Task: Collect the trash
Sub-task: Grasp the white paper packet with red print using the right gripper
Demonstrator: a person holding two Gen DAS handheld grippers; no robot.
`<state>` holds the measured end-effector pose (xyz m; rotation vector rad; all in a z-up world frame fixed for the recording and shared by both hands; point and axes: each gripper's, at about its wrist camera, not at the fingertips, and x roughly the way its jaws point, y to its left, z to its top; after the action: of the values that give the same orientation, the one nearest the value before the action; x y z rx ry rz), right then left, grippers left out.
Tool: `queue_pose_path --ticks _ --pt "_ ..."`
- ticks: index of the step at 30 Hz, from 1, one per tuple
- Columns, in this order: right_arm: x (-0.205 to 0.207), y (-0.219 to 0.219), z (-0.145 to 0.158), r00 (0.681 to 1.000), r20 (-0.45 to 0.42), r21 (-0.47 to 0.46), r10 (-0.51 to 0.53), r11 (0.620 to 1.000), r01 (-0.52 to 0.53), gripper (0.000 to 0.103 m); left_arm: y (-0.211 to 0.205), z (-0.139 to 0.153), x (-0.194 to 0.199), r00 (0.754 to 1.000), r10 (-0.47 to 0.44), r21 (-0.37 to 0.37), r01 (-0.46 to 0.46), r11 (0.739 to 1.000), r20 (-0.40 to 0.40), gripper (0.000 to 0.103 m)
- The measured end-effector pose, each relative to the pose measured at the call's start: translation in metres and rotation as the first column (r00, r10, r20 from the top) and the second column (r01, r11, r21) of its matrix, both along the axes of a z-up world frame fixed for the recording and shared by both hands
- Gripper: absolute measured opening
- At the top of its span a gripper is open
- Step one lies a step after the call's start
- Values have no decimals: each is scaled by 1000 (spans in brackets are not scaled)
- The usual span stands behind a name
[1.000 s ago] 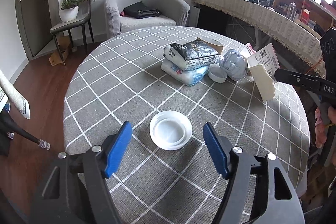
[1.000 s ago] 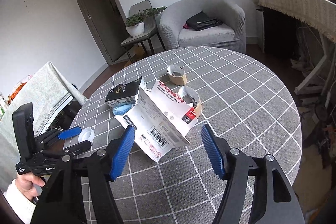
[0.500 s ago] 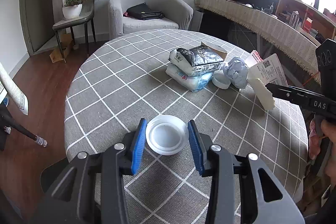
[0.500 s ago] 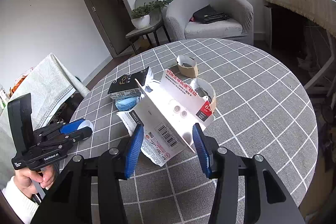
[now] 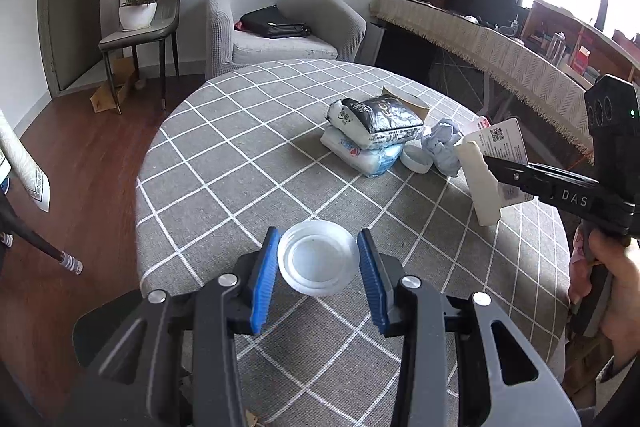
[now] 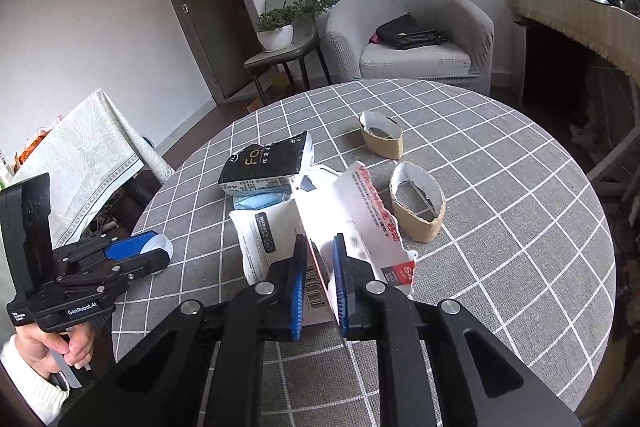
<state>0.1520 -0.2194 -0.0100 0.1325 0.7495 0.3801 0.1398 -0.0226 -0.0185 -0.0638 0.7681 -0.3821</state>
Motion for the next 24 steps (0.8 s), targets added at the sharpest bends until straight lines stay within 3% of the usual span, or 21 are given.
queue_pose_path --ticks 4,14,24 --pt "-1 4 6 1000 20 -17 -19 1000 19 2 13 9 -3 1000 12 -20 -12 1000 16 42" --pt "-3 30 29 995 95 -52 3 999 2 1 43 23 -9 998 46 -35 -45 998 42 42" --pt "3 66 39 991 115 -15 62 998 -61 1 73 30 -11 996 76 -31 -74 997 57 42"
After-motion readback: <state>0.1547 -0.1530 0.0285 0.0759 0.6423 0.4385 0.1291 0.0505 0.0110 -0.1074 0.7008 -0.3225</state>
